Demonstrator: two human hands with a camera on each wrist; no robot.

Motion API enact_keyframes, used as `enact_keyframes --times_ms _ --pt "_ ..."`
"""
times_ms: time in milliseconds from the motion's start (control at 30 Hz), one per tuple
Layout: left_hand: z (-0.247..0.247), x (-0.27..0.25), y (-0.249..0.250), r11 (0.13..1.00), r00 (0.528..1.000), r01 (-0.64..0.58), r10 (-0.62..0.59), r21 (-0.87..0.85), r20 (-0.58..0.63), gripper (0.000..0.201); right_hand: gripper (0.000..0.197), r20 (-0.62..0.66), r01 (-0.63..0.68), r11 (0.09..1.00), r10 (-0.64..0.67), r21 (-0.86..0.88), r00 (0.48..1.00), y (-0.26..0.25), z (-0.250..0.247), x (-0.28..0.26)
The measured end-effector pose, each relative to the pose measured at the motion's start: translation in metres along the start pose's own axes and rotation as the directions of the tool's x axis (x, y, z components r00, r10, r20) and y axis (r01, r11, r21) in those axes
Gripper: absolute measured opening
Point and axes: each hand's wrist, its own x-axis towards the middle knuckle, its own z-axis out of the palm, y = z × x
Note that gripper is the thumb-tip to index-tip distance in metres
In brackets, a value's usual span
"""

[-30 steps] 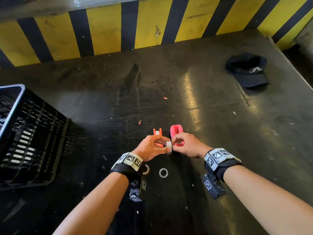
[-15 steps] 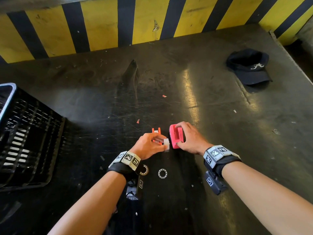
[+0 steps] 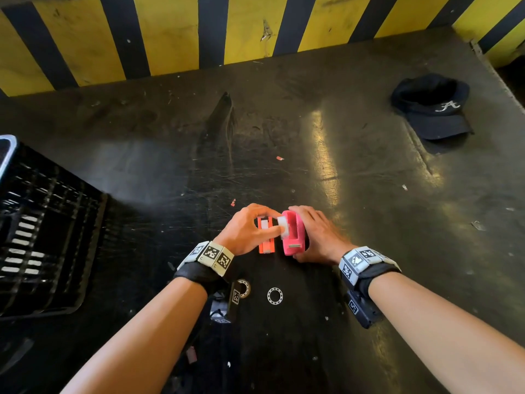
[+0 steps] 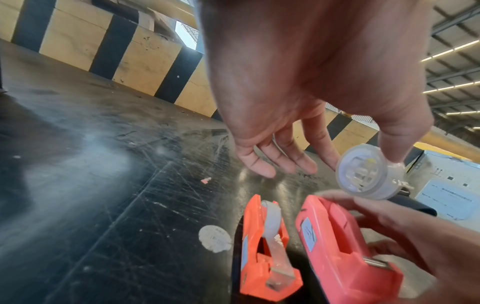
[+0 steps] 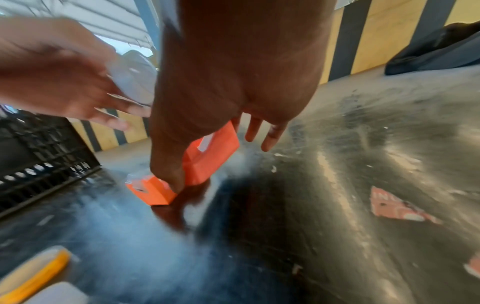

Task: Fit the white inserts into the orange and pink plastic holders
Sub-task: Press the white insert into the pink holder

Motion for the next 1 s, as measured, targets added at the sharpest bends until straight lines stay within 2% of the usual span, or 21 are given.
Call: enact_keyframes --times_ms 67,167,633,800,1000 --pt "0.0 0.002 0.006 0.999 1.0 -0.008 0.008 0.044 -0.002 0.033 0.121 -0.046 0.098 0.994 -0.096 0.044 0.994 -0.005 0.001 -0.005" --pt "0.001 0.002 0.013 0.996 1.0 -0.012 0.012 0.089 -0.006 0.037 0.124 -0.08 0.144 0.987 -0.139 0.065 0.987 -0.013 -0.001 -0.011" --pt "0.0 -0.006 0.021 0.987 0.999 -0.038 0.036 0.153 0.012 0.041 0.126 -0.082 0.095 0.992 -0.088 0.088 0.993 -0.029 -0.02 -0.029" --pt "0.004 -0.002 0.018 0.975 0.999 -0.037 0.036 0.218 0.01 0.035 0.126 -0.084 0.087 0.992 -0.079 0.095 0.993 -0.034 -0.023 -0.03" --pt "0.005 0.0 0.016 0.959 0.999 -0.035 0.032 0.28 0.016 0.036 0.111 -0.085 0.101 0.988 -0.091 0.119 0.992 -0.036 -0.023 -0.033"
